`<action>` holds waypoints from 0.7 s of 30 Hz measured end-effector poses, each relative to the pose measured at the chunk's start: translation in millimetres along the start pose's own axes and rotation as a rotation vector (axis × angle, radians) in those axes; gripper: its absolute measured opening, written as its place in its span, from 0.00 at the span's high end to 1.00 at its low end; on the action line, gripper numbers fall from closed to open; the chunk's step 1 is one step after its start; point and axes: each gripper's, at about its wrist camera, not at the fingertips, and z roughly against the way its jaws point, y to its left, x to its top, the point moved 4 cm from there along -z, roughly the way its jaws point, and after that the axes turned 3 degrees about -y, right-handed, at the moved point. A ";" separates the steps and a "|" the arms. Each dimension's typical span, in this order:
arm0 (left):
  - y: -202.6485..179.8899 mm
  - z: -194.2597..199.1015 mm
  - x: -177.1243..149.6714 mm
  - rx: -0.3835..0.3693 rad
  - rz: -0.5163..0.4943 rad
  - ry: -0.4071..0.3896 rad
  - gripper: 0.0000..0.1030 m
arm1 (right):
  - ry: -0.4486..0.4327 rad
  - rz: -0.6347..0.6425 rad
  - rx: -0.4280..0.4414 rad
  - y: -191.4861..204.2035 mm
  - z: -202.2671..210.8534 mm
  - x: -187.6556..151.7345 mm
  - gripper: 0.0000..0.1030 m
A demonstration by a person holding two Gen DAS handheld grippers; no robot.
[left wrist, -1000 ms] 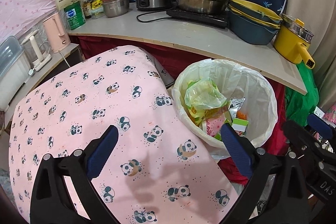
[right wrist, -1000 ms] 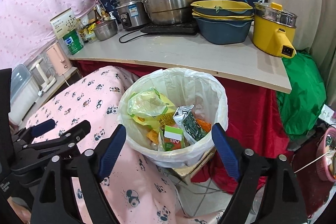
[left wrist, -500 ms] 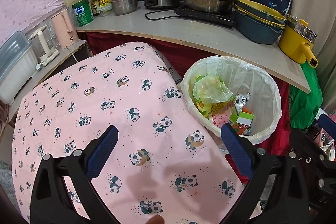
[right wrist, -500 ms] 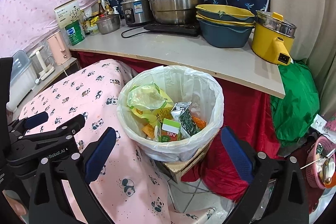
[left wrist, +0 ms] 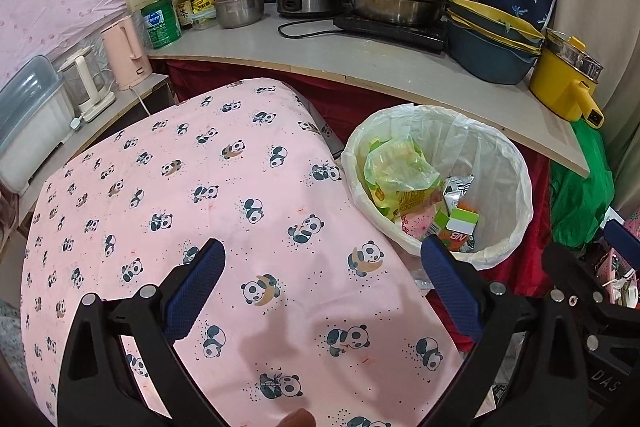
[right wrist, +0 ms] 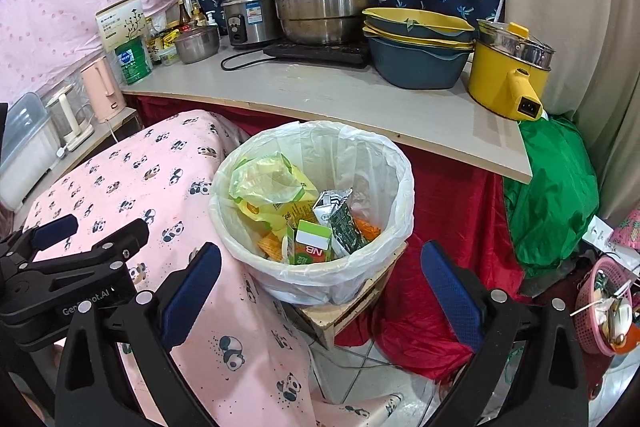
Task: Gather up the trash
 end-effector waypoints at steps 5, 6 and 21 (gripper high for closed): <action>-1.2 1.7 -0.6 0.016 -0.012 -0.008 0.09 | -0.001 0.003 -0.007 -0.8 -0.5 -0.5 0.06; -1.3 1.7 -0.6 0.014 -0.011 -0.007 0.09 | -0.003 0.006 -0.010 -1.0 -0.7 -0.9 0.06; -0.6 2.9 -0.2 0.037 0.000 0.004 0.07 | -0.003 0.001 -0.020 -4.3 -1.0 -7.4 0.06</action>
